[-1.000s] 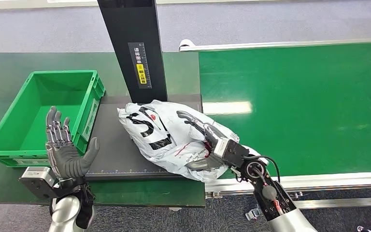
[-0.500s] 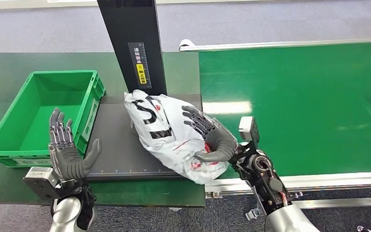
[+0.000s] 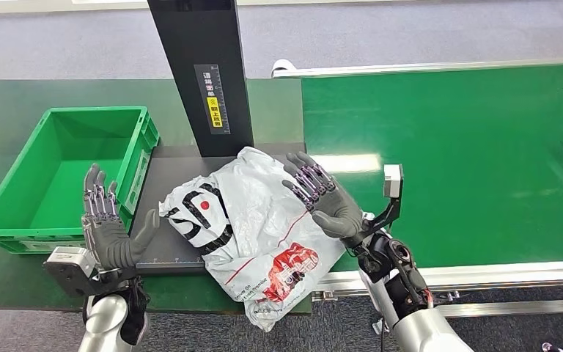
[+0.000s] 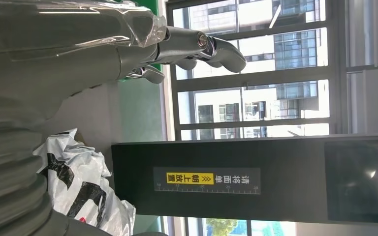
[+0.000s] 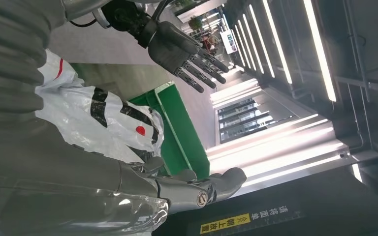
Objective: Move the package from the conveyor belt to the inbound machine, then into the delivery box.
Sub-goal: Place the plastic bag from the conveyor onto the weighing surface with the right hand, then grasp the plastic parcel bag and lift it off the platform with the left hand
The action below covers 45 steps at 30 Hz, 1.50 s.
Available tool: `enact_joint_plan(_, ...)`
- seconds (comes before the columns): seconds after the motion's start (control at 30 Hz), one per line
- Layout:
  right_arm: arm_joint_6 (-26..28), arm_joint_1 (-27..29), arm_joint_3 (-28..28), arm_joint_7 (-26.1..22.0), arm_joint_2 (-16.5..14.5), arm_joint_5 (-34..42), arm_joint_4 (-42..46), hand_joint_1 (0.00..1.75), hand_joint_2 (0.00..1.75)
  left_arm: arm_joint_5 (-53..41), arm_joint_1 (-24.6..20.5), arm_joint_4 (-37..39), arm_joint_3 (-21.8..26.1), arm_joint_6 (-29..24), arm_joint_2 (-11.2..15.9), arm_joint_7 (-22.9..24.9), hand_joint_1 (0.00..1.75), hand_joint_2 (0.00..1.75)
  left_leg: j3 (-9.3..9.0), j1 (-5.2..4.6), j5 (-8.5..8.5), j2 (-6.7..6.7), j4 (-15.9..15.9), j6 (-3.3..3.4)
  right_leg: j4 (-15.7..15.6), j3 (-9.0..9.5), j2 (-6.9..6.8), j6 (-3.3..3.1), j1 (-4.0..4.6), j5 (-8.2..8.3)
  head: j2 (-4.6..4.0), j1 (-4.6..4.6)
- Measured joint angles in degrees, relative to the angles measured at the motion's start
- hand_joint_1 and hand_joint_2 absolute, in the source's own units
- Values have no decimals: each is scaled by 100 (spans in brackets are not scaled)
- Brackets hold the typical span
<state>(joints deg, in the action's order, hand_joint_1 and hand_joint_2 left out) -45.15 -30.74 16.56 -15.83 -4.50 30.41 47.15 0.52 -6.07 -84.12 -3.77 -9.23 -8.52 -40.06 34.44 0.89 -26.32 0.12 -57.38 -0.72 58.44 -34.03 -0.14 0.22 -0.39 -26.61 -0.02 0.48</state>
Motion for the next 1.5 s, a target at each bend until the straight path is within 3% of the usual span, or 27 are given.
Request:
enact_joint_plan(0.17,-140,-29,-3,224,-24,569,-87,0,175,-1,-12,47,1,-1,3,0,0,175,-1,0,0,0,0,0,0,0,0,0,0,0,0,-1)
enact_joint_plan(0.27,-3,-32,-1,8,-21,459,-93,0,175,-62,1,50,-6,3,13,0,0,175,-1,0,0,0,0,0,0,1,0,0,0,0,0,-1)
enact_joint_plan(0.37,705,-32,13,-815,33,-370,21,0,175,-312,57,17,-89,216,64,0,0,175,-1,-1,0,0,-1,0,0,0,0,0,-1,0,0,-1)
enact_joint_plan(0.47,1704,-29,23,-1499,138,-1391,338,0,175,-622,145,-3,-299,800,154,8,0,175,0,-3,0,1,-1,1,0,-1,0,0,-3,0,1,0)
enact_joint_plan(0.6,2568,55,-11,-1698,230,-2251,889,0,175,-826,168,21,-628,1505,198,220,0,175,0,-4,-1,1,-2,1,-1,-4,0,0,-4,0,1,-1)
enact_joint_plan(0.7,2914,147,-145,-1623,246,-2653,1194,0,175,-901,56,150,-915,1855,193,419,0,175,0,-4,-1,0,-2,1,-1,-4,0,0,-4,0,1,-2)
enact_joint_plan(0.9,2865,154,-505,-1387,180,-2706,1280,0,175,-1836,-679,996,-1646,1837,98,1314,0,175,-3,-4,3,-2,-2,4,-1,4,-2,3,-4,4,0,0)
enact_joint_plan(1.13,2919,137,-673,-1341,79,-2869,1307,0,175,-2713,-1412,2117,-2242,1680,-94,1914,0,175,0,-4,3,-4,-5,4,0,-1,-1,4,-5,5,1,-1)
enact_joint_plan(1.33,2976,113,-762,-1228,5,-2998,1343,0,175,-4268,-2067,3151,-2771,943,-292,2897,0,175,2,-4,2,-2,-4,5,0,-1,-1,4,-5,5,1,-1)
enact_joint_plan(1.37,2969,101,-768,-1189,-4,-3008,1342,0,175,-4462,-2163,3334,-2832,840,-327,3018,11,175,2,-4,2,-1,-4,5,0,-1,-1,4,-5,5,1,-1)
enact_joint_plan(1.47,2915,58,-773,-1104,-41,-3028,1301,0,175,-4677,-2364,3826,-2897,681,-425,3134,140,175,0,-4,2,0,-4,5,0,1,-1,4,-4,6,0,-1)
enact_joint_plan(1.5,2890,46,-773,-1081,-53,-3042,1268,0,175,-4700,-2403,3946,-2899,640,-442,3141,173,175,-1,-4,2,0,-4,5,0,2,-1,4,-4,6,0,-2)
